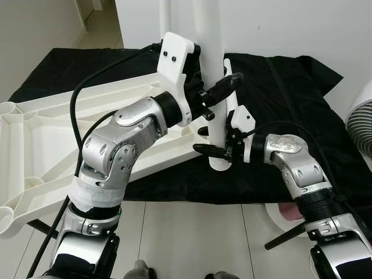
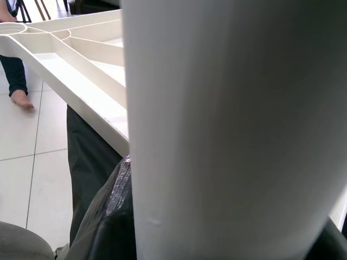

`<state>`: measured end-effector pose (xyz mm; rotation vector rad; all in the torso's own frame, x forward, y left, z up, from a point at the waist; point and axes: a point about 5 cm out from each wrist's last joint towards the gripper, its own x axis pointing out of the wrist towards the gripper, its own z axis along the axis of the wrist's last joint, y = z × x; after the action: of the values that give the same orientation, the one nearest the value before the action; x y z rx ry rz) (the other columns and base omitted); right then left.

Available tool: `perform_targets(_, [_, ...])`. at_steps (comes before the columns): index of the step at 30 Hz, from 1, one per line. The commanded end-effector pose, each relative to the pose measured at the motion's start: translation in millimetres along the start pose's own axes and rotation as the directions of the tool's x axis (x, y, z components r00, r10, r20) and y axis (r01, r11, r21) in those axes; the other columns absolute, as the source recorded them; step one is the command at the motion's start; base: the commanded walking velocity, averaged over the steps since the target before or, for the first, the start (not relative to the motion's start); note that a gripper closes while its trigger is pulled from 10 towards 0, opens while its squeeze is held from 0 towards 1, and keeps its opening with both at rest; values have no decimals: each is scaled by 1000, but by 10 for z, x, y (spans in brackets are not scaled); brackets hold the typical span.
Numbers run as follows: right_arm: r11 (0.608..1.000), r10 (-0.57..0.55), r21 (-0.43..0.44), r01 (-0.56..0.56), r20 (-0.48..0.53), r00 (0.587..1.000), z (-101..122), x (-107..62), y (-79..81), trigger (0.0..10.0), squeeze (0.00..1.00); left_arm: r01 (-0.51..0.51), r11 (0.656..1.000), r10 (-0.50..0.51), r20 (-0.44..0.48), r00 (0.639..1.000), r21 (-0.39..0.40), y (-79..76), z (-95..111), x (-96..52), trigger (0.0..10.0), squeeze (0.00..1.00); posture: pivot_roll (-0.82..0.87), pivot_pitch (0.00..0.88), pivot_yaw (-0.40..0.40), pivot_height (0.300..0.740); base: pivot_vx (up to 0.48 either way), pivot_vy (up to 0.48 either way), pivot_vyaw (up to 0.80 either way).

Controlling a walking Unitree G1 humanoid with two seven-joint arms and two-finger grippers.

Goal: Building children table

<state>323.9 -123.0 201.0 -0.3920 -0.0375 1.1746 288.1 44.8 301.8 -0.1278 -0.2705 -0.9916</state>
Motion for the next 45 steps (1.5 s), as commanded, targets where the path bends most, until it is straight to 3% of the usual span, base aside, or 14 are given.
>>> perform_targets(1, [1000, -9, -1, 9, -4, 1000, 4, -6, -6, 10000, 0, -60, 998, 60, 31, 998, 18, 49, 94, -3, 0, 0, -54, 65, 40, 740, 0, 0, 0])
perform_targets(7, [999, -36, 4, 36, 8, 999, 14, 6, -29, 10000, 0, -82, 996, 81, 32, 996, 29, 83, 112, 3, 0, 0, -54, 65, 40, 740, 0, 0, 0])
perform_targets(8, [998, -63, 29, 63, 24, 998, 18, 24, -38, 10000, 1000, -99, 995, 98, 34, 995, 32, 100, 129, 20, 941, 0, -53, 68, 39, 740, 0, 0, 0])
perform_targets(9, [998, -63, 29, 63, 24, 998, 18, 24, -38, 10000, 1000, -99, 995, 98, 34, 995, 32, 100, 129, 20, 941, 0, -53, 68, 39, 740, 0, 0, 0])
perform_targets(10, [995, -86, 47, 84, 39, 996, 24, 48, -40, 10000, 1000, -128, 991, 128, 25, 991, 36, 127, 138, 49, 10000, 0, -53, 68, 39, 740, 0, 0, 0])
perform_targets(20, [956, -290, 67, 284, 93, 953, 104, 207, -97, 10000, 1000, -244, 967, 244, 7, 970, 72, 228, 202, 159, 10000, 0, -58, 66, 36, 740, 0, 0, 0])
perform_targets(21, [935, -353, 67, 347, 98, 931, 126, 260, -116, 10000, 376, -284, 953, 286, -5, 958, 109, 258, 199, 189, 10000, 0, -58, 61, 34, 740, 0, 0, 0])
perform_targets(22, [905, -425, 68, 420, 100, 900, 149, 320, -131, 10000, 0, -316, 942, 319, -9, 948, 115, 280, 198, 222, 10000, 0, -58, 55, 32, 740, 0, 0, 0])
perform_targets(24, [905, -425, 68, 420, 100, 900, 149, 320, -131, 10000, 0, -316, 942, 319, -9, 948, 115, 280, 198, 222, 10000, 0, -58, 55, 32, 740, 0, 0, 0])
perform_targets(25, [806, -591, 92, 584, 71, 804, 161, 441, -166, 10000, 0, -362, 927, 363, 5, 932, 102, 275, 211, 298, 10000, 0, -56, 51, 31, 740, 0, 0, 0])
perform_targets(27, [806, -591, 92, 584, 71, 804, 161, 441, -166, 10000, 0, -362, 927, 363, 5, 932, 102, 275, 211, 298, 10000, 0, -56, 51, 31, 740, 0, 0, 0])
perform_targets(32, [684, -728, 77, 726, 5, 685, 163, 603, -122, 10000, 0, -357, 931, 357, 25, 934, 77, 174, 239, 402, 10000, 0, -44, 50, 32, 740, 0, 0, 0])
perform_targets(35, [684, -728, 77, 726, 5, 685, 163, 603, -122, 10000, 0, -357, 931, 357, 25, 934, 77, 174, 239, 402, 10000, 0, -44, 50, 32, 740, 0, 0, 0])
perform_targets(45, [598, -798, 113, 794, -19, 603, 142, 718, -45, 10000, 0, -367, 928, 364, 50, 930, 62, 123, 305, 472, 10000, 0, -40, 51, 35, 740, 0, 0, 0])
